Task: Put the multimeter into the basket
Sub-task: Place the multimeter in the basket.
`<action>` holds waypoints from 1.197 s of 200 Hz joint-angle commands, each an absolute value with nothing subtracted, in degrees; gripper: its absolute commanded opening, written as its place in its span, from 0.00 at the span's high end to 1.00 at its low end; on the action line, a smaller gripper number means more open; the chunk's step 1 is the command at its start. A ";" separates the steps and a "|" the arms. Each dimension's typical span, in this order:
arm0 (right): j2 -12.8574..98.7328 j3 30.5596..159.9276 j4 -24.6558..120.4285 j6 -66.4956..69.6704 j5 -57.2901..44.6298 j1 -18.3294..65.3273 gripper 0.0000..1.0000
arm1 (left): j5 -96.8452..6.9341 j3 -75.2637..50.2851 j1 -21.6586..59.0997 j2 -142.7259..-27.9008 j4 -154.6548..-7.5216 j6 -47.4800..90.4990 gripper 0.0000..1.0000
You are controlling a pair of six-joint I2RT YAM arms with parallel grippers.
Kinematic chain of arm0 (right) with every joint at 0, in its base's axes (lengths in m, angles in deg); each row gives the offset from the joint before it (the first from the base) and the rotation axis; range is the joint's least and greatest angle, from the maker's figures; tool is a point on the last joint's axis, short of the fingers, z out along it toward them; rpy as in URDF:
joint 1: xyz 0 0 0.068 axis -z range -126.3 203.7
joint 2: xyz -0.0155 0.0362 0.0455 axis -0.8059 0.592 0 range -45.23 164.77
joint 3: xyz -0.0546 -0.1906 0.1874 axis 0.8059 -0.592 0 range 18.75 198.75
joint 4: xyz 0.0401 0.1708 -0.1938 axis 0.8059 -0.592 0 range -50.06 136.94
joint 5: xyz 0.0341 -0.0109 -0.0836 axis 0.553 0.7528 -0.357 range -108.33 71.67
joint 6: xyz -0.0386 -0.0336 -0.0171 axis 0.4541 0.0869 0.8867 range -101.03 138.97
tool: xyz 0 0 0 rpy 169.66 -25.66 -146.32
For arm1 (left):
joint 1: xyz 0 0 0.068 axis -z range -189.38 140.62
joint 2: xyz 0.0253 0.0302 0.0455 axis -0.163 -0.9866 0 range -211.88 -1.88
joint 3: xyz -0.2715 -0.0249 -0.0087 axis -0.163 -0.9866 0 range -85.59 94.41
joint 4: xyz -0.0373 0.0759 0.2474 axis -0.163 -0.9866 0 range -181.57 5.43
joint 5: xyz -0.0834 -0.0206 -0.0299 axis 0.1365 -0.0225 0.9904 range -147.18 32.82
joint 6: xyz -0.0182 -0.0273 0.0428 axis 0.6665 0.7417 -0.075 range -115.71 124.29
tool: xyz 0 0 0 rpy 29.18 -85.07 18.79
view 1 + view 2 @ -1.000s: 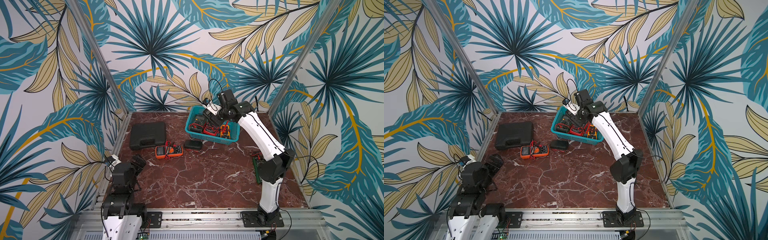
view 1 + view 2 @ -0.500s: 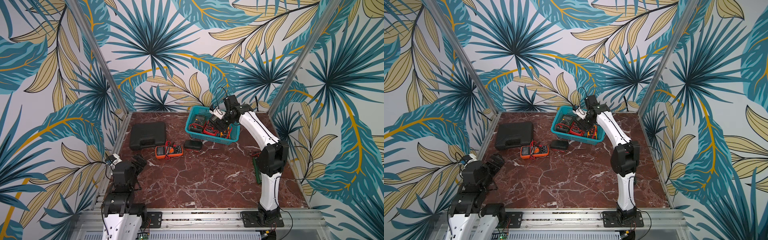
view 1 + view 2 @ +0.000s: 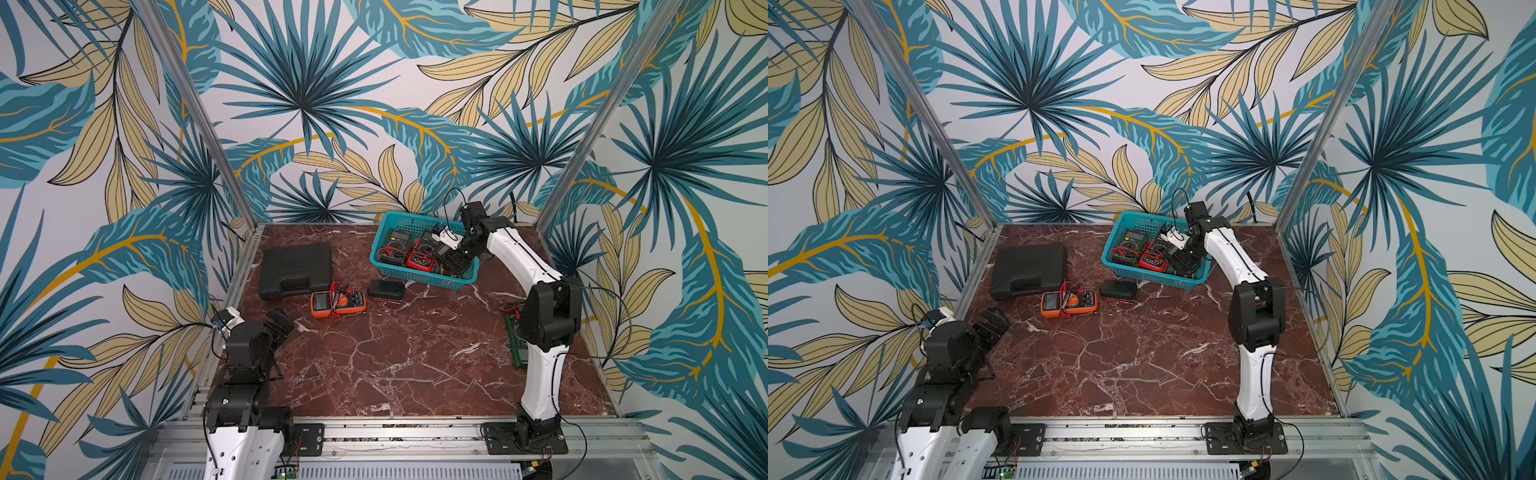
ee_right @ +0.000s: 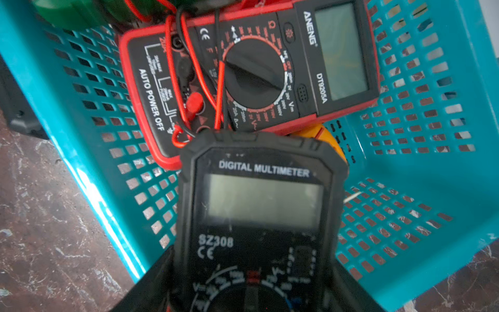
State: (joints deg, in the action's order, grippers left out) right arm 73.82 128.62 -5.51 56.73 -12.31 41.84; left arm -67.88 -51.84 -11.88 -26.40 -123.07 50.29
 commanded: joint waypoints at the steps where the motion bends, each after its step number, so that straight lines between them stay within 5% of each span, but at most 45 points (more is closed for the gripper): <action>1: 74.04 128.25 -5.01 58.68 -14.08 42.10 0.83 | -68.77 -49.09 -12.27 -26.74 -123.67 48.90 0.00; 90: 79.54 131.79 -6.29 60.83 -17.36 42.58 0.74 | -69.75 -46.57 -12.28 -28.08 -125.24 47.67 0.00; 140: 83.14 134.44 -7.32 60.27 -17.75 42.61 0.36 | -70.19 -46.04 -12.28 -28.08 -126.38 47.55 0.00; 196: 78.88 136.77 -8.77 56.77 -12.83 42.63 0.17 | -69.68 -46.28 -12.28 -28.08 -125.99 47.79 0.00; 203: 78.55 137.37 -8.78 56.14 -12.15 42.63 0.01 | -69.60 -46.35 -12.29 -28.08 -125.97 47.87 0.00; 239: 79.52 140.68 -9.10 53.27 -10.27 42.58 0.00 | -69.40 -46.57 -12.28 -27.83 -126.15 47.89 0.00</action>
